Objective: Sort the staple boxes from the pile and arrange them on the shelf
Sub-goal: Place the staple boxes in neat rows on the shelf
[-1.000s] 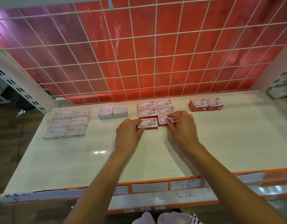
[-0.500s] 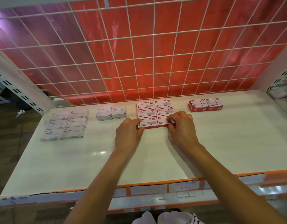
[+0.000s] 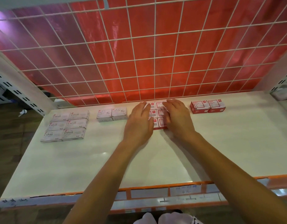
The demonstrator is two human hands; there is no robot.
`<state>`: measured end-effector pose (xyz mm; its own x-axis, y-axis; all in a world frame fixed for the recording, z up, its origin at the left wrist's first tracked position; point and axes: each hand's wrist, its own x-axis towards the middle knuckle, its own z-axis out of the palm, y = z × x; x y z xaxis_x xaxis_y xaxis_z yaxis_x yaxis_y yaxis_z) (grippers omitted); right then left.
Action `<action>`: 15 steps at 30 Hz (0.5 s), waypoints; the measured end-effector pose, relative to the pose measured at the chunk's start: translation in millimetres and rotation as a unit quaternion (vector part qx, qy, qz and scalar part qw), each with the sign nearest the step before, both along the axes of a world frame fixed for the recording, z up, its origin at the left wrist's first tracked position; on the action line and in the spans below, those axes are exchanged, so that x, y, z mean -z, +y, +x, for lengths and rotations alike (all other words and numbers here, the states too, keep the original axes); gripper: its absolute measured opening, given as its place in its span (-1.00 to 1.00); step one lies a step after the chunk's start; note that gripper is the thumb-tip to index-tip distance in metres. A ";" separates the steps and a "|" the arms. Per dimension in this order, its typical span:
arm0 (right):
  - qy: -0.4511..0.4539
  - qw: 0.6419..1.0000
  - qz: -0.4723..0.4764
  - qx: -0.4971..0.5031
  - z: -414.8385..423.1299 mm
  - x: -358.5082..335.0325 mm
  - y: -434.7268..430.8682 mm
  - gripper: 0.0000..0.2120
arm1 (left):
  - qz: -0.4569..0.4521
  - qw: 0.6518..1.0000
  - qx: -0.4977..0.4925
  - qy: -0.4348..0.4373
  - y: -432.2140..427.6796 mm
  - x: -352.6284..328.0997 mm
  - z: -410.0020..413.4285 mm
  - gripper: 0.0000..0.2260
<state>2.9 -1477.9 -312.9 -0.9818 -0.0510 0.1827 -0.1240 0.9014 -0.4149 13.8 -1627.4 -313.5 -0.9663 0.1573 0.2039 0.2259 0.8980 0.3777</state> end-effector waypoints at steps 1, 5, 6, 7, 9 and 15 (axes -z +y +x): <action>-0.008 1.000 0.013 -0.015 -6.5 2.7 -0.8 -0.60 | -0.007 1.000 0.012 0.000 4.5 2.0 -6.1 -0.57; -0.045 0.997 0.050 -0.048 -24.9 15.6 -0.5 -0.56 | -0.082 0.996 0.030 -0.032 10.5 14.2 -27.6 -0.57; -0.056 0.995 0.058 -0.057 -27.4 18.1 -0.6 -0.55 | -0.091 0.994 0.030 -0.047 10.7 16.3 -30.8 -0.57; -0.066 0.994 0.064 -0.065 -29.1 20.1 -0.7 -0.53 | -0.091 0.993 0.032 -0.063 11.0 17.3 -32.6 -0.57; -0.079 0.992 0.070 -0.075 -31.1 22.1 -0.4 -0.54 | -0.074 0.993 0.040 -0.086 11.8 18.5 -33.7 -0.57; -0.090 0.992 0.061 -0.057 -25.7 19.4 -3.4 -0.52 | -0.070 0.992 0.046 -0.099 11.3 16.0 -32.2 -0.57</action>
